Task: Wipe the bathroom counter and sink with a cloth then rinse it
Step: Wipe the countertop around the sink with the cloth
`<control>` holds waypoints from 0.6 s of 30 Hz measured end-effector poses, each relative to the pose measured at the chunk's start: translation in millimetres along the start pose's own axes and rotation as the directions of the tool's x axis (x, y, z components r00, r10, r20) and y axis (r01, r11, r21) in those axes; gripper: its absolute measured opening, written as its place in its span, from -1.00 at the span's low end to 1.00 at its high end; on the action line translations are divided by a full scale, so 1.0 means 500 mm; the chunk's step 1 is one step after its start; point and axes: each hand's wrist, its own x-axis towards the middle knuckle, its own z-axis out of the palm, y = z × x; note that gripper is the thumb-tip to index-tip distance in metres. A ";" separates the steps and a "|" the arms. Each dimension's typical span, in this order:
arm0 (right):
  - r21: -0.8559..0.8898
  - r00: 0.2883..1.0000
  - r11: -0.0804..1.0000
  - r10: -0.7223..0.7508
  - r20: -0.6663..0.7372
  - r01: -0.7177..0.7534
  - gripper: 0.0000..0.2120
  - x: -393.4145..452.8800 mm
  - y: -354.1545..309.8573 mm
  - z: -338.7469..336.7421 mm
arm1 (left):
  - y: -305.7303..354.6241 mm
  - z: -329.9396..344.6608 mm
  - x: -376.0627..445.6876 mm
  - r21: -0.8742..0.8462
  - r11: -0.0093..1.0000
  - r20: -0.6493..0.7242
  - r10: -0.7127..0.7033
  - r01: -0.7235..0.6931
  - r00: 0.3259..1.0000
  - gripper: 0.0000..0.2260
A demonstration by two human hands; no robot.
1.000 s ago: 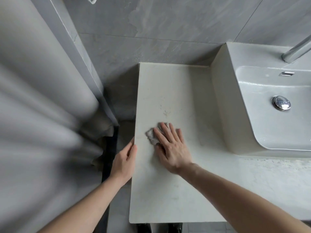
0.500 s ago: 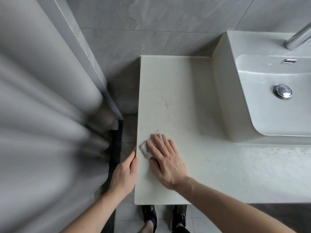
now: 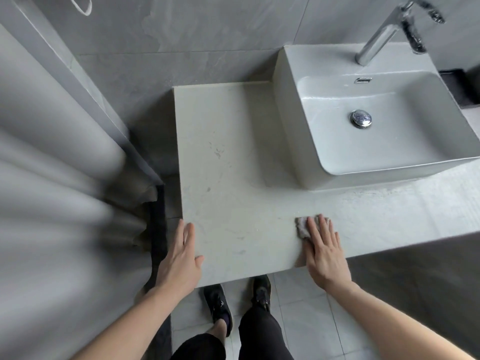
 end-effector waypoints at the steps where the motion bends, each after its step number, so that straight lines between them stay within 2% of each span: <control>1: 0.018 0.992 0.993 0.120 -0.025 -0.120 -0.39 0.015 0.027 -0.012 | 0.004 -0.004 -0.001 0.014 1.000 0.014 -0.012 0.011 1.000 -0.24; 4: 0.091 0.918 0.917 0.393 -0.045 -0.388 -0.38 0.052 0.057 -0.038 | 0.013 -0.019 0.001 0.080 0.996 0.076 -0.056 0.050 0.996 -0.14; 7: 0.136 0.880 0.876 0.472 -0.045 -0.463 -0.37 0.066 -0.002 -0.031 | 0.032 -0.032 0.000 0.161 0.984 0.117 -0.099 0.079 0.988 -0.10; 10: 0.148 0.925 0.915 0.380 -0.009 -0.374 -0.36 0.063 -0.096 -0.009 | 0.051 -0.035 -0.001 0.220 0.971 0.118 -0.124 0.096 0.985 -0.10; 13: 0.143 0.980 0.970 0.190 0.057 -0.196 -0.34 0.060 -0.191 0.013 | 0.059 -0.035 0.002 0.266 0.958 0.121 -0.139 0.103 0.983 -0.09; 15: 0.110 0.993 0.991 0.059 0.104 -0.071 -0.30 0.059 -0.242 0.022 | 0.064 -0.038 0.004 0.287 0.952 0.129 -0.152 0.110 0.980 -0.09; 18: 0.052 0.989 0.998 -0.036 0.143 0.029 -0.24 0.061 -0.265 0.014 | 0.068 -0.040 0.004 0.304 0.944 0.131 -0.172 0.125 0.976 -0.08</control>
